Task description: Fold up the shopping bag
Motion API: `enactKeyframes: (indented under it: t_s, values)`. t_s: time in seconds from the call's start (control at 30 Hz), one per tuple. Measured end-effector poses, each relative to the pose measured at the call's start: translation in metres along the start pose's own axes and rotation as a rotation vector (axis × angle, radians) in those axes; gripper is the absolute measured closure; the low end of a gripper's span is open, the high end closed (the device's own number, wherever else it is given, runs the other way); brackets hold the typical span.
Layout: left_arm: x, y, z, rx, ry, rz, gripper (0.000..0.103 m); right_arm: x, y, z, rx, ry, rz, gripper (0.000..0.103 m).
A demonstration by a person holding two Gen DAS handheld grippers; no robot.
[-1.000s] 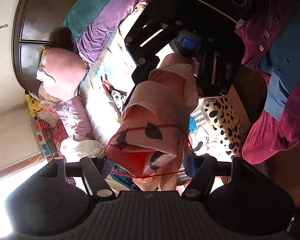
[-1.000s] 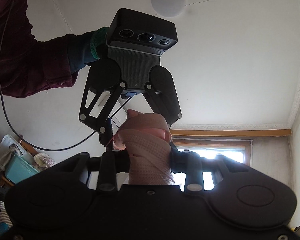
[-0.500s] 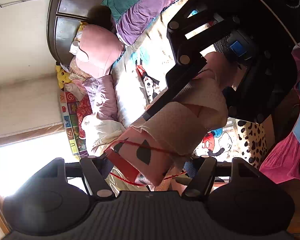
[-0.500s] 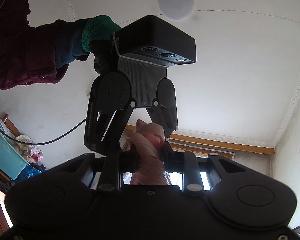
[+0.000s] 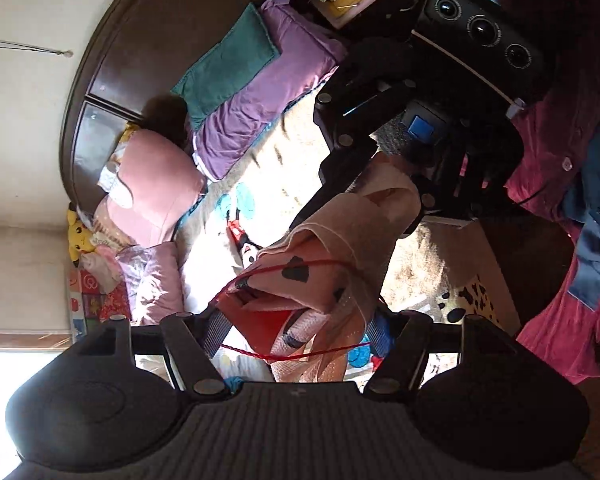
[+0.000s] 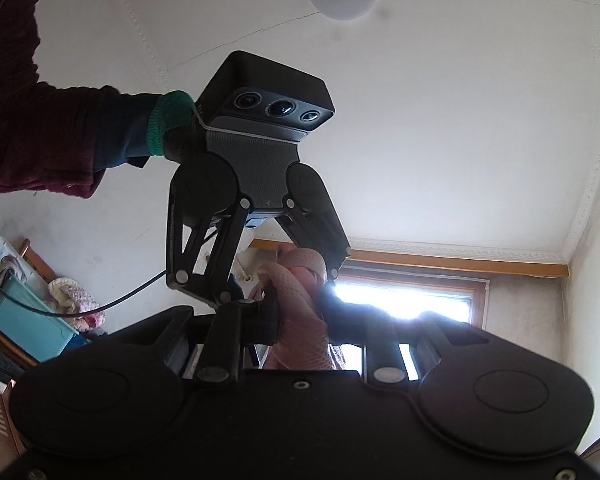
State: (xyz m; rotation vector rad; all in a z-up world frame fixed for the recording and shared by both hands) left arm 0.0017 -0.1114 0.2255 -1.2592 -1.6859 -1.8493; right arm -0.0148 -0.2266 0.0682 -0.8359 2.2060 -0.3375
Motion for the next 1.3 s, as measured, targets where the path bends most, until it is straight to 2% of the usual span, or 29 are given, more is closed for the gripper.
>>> enactKeyframes:
  t_s: [0.07, 0.17, 0.23, 0.3, 0.4, 0.53, 0.63, 0.8, 0.87, 0.97, 1.13, 1.23, 1.3]
  values:
    - [-0.012, 0.003, 0.017, -0.012, -0.046, 0.063, 0.035, -0.002, 0.003, 0.010, 0.029, 0.032, -0.038, 0.082]
    - [-0.055, 0.001, 0.039, 0.055, -0.124, 0.072, 0.038, -0.010, -0.001, 0.038, 0.040, 0.125, -0.086, 0.082]
    - [-0.087, -0.006, 0.056, 0.108, -0.170, 0.071, 0.047, -0.012, 0.001, 0.054, 0.045, 0.180, -0.116, 0.082]
    - [-0.120, -0.016, 0.076, 0.192, -0.227, 0.086, 0.050, -0.011, 0.007, 0.079, 0.033, 0.265, -0.174, 0.082]
    - [-0.183, -0.047, 0.112, 0.350, -0.286, 0.157, 0.051, -0.014, 0.016, 0.105, 0.016, 0.368, -0.261, 0.083]
    - [-0.278, -0.092, 0.150, 0.479, -0.273, 0.262, 0.053, -0.011, 0.049, 0.165, -0.034, 0.533, -0.421, 0.083]
    - [-0.324, -0.118, 0.166, 0.532, -0.252, 0.330, 0.054, -0.007, 0.081, 0.218, -0.084, 0.655, -0.535, 0.083]
    - [-0.397, -0.158, 0.194, 0.622, -0.218, 0.442, 0.056, 0.025, 0.097, 0.267, -0.173, 0.803, -0.639, 0.081]
    - [-0.397, -0.156, 0.206, 0.668, -0.242, 0.456, 0.056, 0.033, 0.091, 0.271, -0.212, 0.827, -0.621, 0.078]
    - [-0.402, -0.157, 0.204, 0.661, -0.247, 0.444, 0.056, 0.036, 0.080, 0.272, -0.275, 0.894, -0.570, 0.071]
    - [-0.406, -0.158, 0.204, 0.660, -0.264, 0.434, 0.057, 0.026, 0.086, 0.280, -0.368, 1.047, -0.509, 0.060]
    - [-0.406, -0.160, 0.204, 0.658, -0.270, 0.428, 0.057, 0.020, 0.091, 0.288, -0.418, 1.136, -0.495, 0.056]
    - [-0.405, -0.161, 0.204, 0.656, -0.274, 0.428, 0.056, 0.015, 0.094, 0.297, -0.451, 1.227, -0.506, 0.053]
Point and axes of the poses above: each gripper's, at about its wrist camera, not at the fingertips, and x roughly against the way its jaws point, y to its left, z to its underside, the point moved 1 cm from there along -x, roughly the way its jaws point, and after that the axes turned 2 degrees about -y, right-handed, at the moved point
